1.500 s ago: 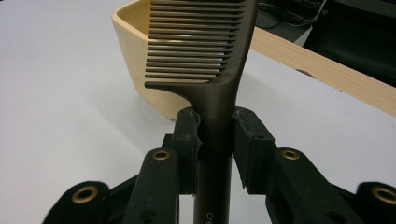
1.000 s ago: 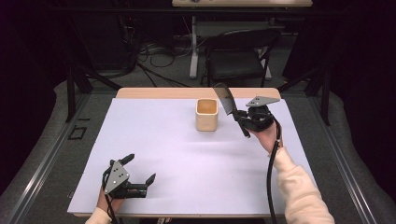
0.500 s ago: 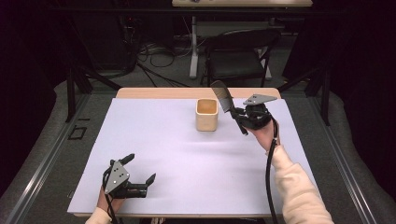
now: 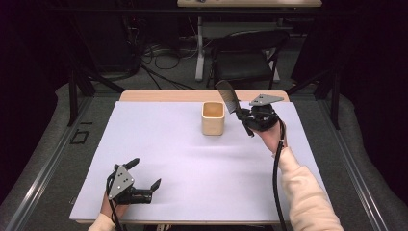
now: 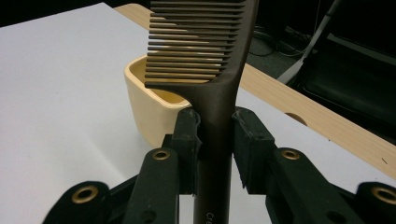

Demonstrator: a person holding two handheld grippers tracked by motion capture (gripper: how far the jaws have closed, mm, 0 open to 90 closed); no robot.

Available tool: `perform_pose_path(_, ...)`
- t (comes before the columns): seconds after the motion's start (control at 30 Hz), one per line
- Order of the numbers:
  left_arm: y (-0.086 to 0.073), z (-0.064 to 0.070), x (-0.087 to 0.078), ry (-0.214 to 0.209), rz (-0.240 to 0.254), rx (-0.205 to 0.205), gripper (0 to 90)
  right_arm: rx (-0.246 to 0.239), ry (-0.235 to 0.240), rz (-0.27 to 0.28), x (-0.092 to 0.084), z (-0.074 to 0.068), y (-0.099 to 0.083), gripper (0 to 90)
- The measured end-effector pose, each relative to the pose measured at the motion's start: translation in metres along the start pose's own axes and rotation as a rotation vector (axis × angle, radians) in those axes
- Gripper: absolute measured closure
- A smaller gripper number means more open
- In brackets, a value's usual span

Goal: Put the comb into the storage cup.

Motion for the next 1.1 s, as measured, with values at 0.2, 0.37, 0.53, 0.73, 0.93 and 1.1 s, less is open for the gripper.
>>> perform_pose_path(0.2,0.0,0.0,0.001,-0.004,0.0,0.0,0.1,-0.008,-0.006,0.002,0.002,0.0,0.002,71.6)
perform_pose_path(0.37,0.0,0.001,0.001,-0.003,-0.001,-0.001,0.1,-0.016,-0.01,0.009,0.003,0.0,0.006,71.7)
perform_pose_path(0.53,0.0,0.001,0.002,-0.004,-0.002,-0.002,0.1,-0.019,-0.011,0.007,0.004,0.0,0.011,71.6)
perform_pose_path(0.73,0.0,0.001,0.001,-0.003,0.0,-0.004,0.1,-0.035,-0.013,0.018,0.008,0.0,0.019,71.7)
perform_pose_path(0.93,0.0,0.001,0.001,-0.004,-0.001,-0.002,0.1,-0.045,-0.018,0.019,0.012,-0.001,0.025,71.7)
perform_pose_path(1.1,0.0,0.001,0.002,-0.006,-0.002,-0.003,0.1,-0.046,-0.023,0.021,0.014,0.002,0.027,71.7)
Point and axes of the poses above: each handheld gripper's, and its own axes: x roughly forward along the jaws, y roughly out of its top, z roughly to its right, the point moved 8 cm from there along x, roughly forward along the jaws, and after that the axes turned 8 degrees about y, right-handed, at the moved point
